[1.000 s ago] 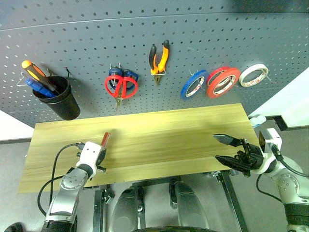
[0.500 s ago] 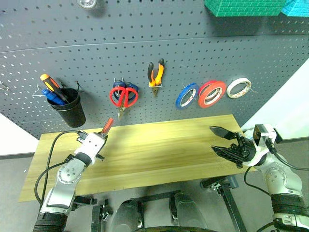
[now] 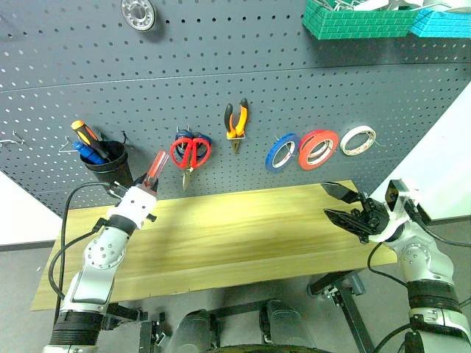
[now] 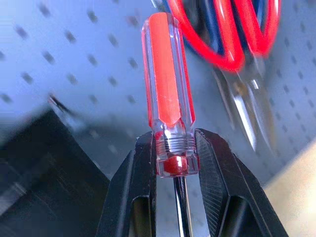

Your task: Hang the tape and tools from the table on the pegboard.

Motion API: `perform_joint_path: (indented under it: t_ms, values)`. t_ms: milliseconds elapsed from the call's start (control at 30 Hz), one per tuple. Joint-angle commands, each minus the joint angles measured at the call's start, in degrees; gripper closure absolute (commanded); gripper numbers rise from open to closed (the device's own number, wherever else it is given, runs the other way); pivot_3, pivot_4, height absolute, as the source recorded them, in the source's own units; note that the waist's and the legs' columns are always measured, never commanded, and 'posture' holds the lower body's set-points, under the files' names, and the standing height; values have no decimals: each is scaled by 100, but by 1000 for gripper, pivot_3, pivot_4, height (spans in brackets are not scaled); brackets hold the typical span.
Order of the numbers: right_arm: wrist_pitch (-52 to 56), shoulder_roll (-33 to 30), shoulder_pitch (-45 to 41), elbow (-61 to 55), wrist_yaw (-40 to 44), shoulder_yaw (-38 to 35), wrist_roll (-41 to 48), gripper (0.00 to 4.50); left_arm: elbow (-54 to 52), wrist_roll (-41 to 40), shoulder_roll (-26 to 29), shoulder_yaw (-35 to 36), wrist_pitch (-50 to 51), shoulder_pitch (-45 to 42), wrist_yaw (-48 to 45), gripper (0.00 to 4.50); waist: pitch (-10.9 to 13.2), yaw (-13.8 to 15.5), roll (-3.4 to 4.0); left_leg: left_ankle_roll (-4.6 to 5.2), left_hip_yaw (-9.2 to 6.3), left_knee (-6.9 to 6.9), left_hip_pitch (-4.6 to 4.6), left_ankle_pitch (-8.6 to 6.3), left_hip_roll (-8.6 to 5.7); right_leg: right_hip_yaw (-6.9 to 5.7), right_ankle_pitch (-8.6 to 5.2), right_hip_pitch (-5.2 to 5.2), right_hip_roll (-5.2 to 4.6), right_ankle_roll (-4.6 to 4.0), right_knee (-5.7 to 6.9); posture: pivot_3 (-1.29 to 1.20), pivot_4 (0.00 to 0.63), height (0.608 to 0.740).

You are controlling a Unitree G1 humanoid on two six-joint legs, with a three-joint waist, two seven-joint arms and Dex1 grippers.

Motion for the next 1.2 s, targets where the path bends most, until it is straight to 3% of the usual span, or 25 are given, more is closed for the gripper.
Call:
perform_joint_path:
  t_ms: [33, 400, 733, 1200]
  values:
    - [-110, -34, -209, 128, 106, -113, -8, 0, -386, 105, 22, 299, -6, -224, 279, 3694, -12, 2, -4, 0, 0, 0, 2, 0, 0, 0, 0, 2, 1, 0, 1, -98, 0, 740]
    - [-288, 4, -601, 681, 250, -87, -196, 0, -340, -70, 126, 698, 328, -1313, 422, 3694, -25, 2, -2, 0, 0, 1, 77, 1, -1, 1, -1, 75, 6, 2, 2, -81, 0, 740]
    - [-408, 3, -720, 946, 369, -101, -291, 0, -162, -265, 84, 780, 514, -2021, 420, 3694, -28, -1, -4, 0, 2, 1, 84, 1, -2, 6, 0, 79, 8, 3, 6, -87, 0, 740]
    - [-511, -77, -752, 1187, 489, -139, -354, 0, 526, -535, 77, 1160, 393, -2053, 585, 3694, -30, -4, -5, 0, 3, 1, 88, 2, -2, 12, 0, 81, 13, 4, 8, -83, 0, 740]
